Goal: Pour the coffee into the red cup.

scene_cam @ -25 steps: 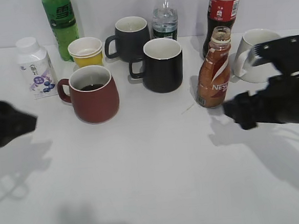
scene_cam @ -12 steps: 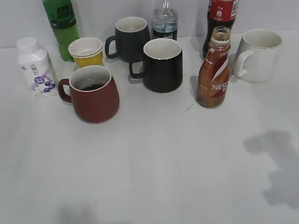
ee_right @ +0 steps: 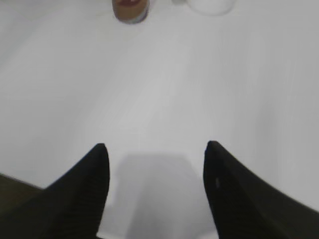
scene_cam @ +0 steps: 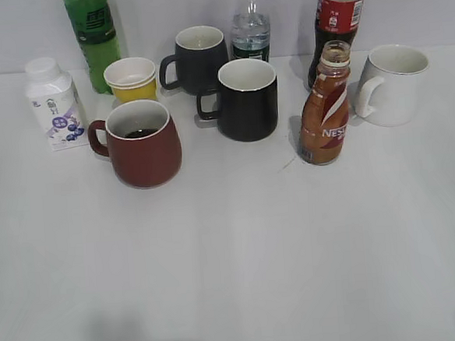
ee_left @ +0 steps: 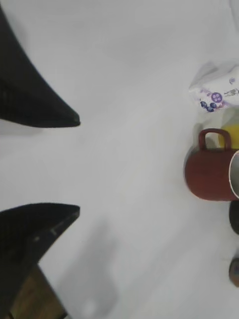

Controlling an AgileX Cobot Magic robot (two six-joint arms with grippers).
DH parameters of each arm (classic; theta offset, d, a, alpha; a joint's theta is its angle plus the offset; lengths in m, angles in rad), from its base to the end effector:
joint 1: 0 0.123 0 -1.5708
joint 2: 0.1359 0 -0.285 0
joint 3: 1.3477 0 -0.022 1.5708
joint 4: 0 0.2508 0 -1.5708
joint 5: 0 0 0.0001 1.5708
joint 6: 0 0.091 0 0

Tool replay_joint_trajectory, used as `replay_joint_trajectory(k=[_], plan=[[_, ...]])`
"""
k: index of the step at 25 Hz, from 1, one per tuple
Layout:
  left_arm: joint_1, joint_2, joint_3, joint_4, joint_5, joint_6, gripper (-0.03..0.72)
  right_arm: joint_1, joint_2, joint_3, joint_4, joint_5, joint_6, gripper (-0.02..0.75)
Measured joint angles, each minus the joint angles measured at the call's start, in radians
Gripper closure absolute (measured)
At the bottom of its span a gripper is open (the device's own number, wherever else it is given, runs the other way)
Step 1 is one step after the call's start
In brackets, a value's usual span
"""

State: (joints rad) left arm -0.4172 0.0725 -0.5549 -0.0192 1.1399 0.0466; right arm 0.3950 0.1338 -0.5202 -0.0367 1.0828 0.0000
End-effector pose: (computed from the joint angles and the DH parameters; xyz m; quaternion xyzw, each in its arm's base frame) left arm -0.0033 -0.0003 0.2865 0.2023 0.8538 -0.0978 0.4696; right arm 0.0131 0.0023 0.2808 -0.1741 0.8692 0.0727 0.4570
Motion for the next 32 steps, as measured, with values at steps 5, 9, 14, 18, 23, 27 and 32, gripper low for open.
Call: replay_joint_trajectory(k=[5, 9, 14, 18, 23, 27, 32], plan=[[0.0, -0.002, 0.031, 0.019, -0.063, 0.003, 0.306, 0.0, -0.097, 0.019, 0.0, -0.023, 0.0, 0.29], [0.0, -0.002, 0.032, 0.019, -0.066, 0.004, 0.306, 0.0, -0.097, 0.019, 0.001, -0.027, 0.0, 0.29], [0.0, -0.002, 0.033, 0.019, -0.066, 0.004, 0.306, 0.0, -0.097, 0.019, 0.001, -0.029, 0.0, 0.29], [0.0, -0.002, 0.033, 0.019, -0.066, 0.004, 0.306, 0.0, -0.097, 0.019, 0.001, -0.032, 0.0, 0.29], [0.046, -0.002, 0.033, 0.019, -0.066, 0.004, 0.306, -0.028, -0.097, 0.02, 0.002, -0.041, -0.005, 0.29], [0.229, -0.017, 0.033, 0.019, -0.067, 0.004, 0.306, -0.181, -0.097, 0.02, 0.002, -0.041, -0.005, 0.29], [0.396, -0.065, 0.034, 0.019, -0.069, 0.004, 0.307, -0.326, -0.097, 0.02, 0.002, -0.042, -0.005, 0.29]])
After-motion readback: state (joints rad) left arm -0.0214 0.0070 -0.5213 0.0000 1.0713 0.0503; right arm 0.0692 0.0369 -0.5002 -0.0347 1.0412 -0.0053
